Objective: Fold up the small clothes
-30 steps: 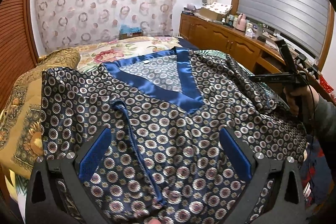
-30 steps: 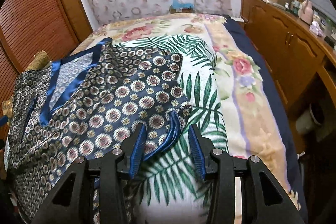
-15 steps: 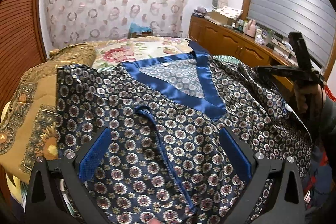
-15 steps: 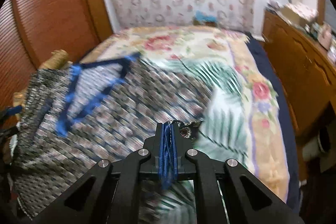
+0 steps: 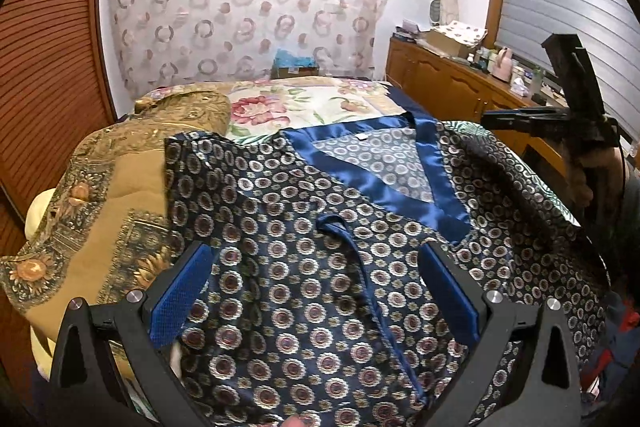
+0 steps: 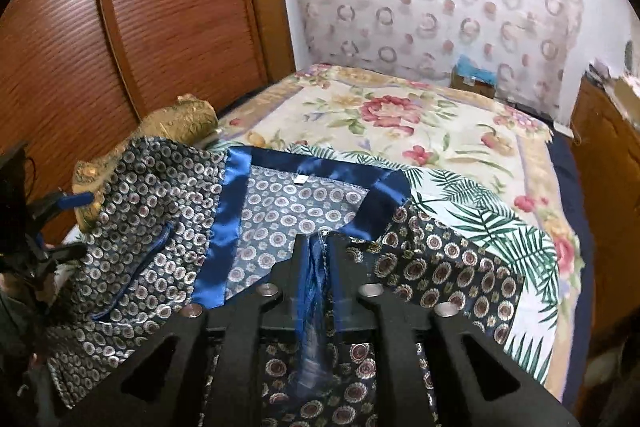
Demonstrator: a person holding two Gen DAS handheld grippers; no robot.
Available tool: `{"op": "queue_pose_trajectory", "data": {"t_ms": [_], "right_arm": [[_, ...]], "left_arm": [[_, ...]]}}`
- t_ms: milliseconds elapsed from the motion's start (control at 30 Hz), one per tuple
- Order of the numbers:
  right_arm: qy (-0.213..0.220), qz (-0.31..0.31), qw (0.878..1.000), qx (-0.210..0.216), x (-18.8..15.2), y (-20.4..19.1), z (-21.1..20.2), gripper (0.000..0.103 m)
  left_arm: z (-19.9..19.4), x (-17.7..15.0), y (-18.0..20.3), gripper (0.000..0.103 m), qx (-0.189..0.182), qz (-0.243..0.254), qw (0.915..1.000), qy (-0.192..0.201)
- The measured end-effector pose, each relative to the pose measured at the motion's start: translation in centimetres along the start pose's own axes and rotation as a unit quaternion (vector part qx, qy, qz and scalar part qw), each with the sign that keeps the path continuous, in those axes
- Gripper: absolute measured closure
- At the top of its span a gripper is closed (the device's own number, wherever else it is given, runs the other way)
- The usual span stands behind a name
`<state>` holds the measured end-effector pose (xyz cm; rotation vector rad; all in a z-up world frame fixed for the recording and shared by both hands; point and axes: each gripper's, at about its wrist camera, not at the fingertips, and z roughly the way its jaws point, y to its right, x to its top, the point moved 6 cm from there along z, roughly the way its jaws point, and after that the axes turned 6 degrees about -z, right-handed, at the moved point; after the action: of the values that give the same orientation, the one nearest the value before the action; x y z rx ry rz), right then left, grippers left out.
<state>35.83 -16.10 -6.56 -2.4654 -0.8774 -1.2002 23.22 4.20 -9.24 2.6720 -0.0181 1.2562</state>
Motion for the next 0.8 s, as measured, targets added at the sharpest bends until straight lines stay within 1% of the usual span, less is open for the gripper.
{"op": "queue_pose_trajectory", "data": {"t_ms": [33,100,200,300,400,467,533,633,700,733,800], "right_arm": [[0.001,0.003,1.000,-0.004,-0.3,0.3,0.1,0.058],[0.005,0.008,1.000,-0.022,-0.8,1.1,0.0,0.045],[-0.004,0.022,0.999,-0.045,-2.2,2.6,0.2,0.044],[-0.025,0.036,0.996,-0.080,-4.2,3.9,0.0,0.044],[-0.044,0.049,0.992,-0.103,-6.3,5.6,0.6,0.044],[-0.050,0.052,0.991,-0.113,-7.0,6.2,0.9,0.044],[-0.054,0.053,0.989,-0.126,-7.6,6.6,1.2,0.044],[-0.060,0.057,0.987,-0.136,-8.2,7.2,2.3,0.044],[-0.063,0.065,0.986,-0.137,-8.6,7.7,2.7,0.044],[-0.063,0.067,0.986,-0.138,-8.5,7.6,3.1,0.044],[-0.067,0.069,0.985,-0.141,-8.8,7.7,3.7,0.044]], "left_arm": [[0.0,0.1,-0.1,0.000,0.001,0.000,1.0000,0.000],[0.1,0.2,-0.6,0.000,0.007,-0.001,1.0000,0.000],[0.1,0.6,-1.4,0.000,0.018,0.001,0.9998,0.001],[0.1,1.1,-2.4,0.000,0.027,0.001,0.9996,0.001],[0.3,1.7,-3.3,0.000,0.042,0.004,0.9991,-0.003],[0.5,2.0,-4.0,0.001,0.048,0.006,0.9988,-0.006],[0.7,2.4,-4.6,0.005,0.048,0.005,0.9988,-0.008],[1.4,2.8,-5.3,0.016,0.047,0.003,0.9988,-0.017],[2.2,3.2,-5.8,0.026,0.043,0.001,0.9987,-0.026],[2.6,3.4,-6.1,0.028,0.047,0.000,0.9985,-0.029],[3.2,3.6,-6.3,0.038,0.054,0.004,0.9979,-0.036]]}}
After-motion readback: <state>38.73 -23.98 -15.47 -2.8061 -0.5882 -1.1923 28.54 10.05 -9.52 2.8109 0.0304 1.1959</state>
